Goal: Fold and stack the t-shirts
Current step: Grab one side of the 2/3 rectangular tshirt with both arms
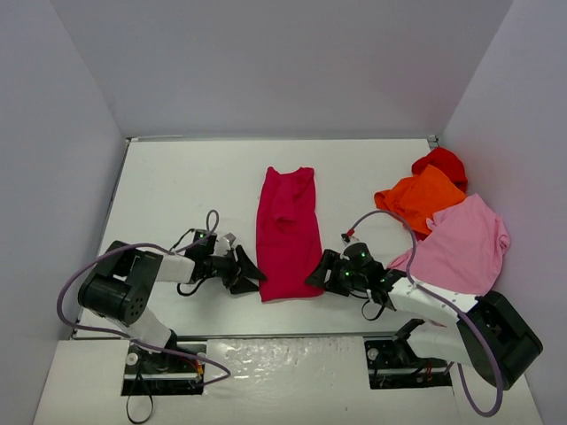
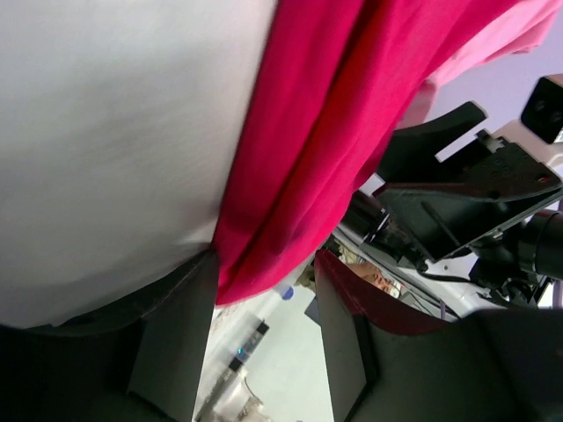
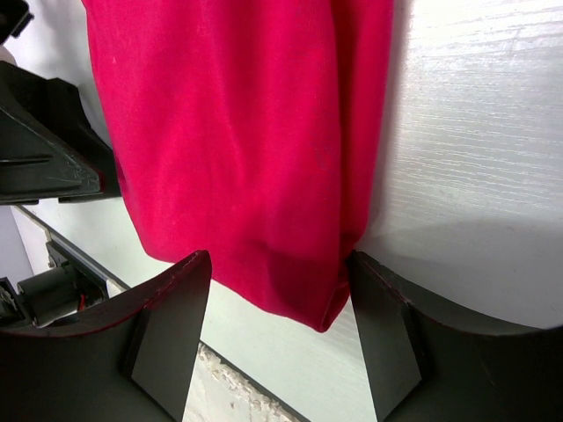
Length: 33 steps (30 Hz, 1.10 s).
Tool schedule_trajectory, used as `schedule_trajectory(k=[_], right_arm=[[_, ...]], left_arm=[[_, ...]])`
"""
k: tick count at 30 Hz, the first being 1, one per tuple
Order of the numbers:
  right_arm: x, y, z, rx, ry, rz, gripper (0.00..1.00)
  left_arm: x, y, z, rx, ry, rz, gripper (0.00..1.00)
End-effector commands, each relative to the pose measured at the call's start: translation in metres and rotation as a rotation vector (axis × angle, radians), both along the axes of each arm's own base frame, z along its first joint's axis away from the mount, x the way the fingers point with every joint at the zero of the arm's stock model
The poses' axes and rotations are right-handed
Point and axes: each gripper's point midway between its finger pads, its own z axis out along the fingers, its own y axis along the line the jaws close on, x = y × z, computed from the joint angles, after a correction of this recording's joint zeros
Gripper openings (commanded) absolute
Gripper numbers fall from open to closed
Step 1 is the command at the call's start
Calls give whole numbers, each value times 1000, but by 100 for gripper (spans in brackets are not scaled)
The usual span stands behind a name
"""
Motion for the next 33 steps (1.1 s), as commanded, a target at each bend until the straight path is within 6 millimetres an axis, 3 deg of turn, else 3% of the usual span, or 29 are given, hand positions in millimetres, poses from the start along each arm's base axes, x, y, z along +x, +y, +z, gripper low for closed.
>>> schedule_trajectory(k=[1,9,16,19,21,26,33], right_arm=[[-22,-20,-25,-84,96,-10,61],[-22,-21,-26,-84,104,-17,61],[-22,-23,-28,-94,104,-24,39],[-23,-24,-29,-97,105,-27,19],[-23,-24,-29,-97,105,-26,5],[-24,-24,-27,-92,99,-21,0],[-32,-25,-14,-59,87,-25,0]], left_arm=[[3,16,-55,149,21,98,46],[7,13,-58,159,26,90,46],[9,11,-62,172,32,74,44],[6,11,-63,165,38,64,37],[2,12,-65,168,43,57,28],[-7,16,-70,170,52,55,5],[-25,18,-75,132,80,76,0]])
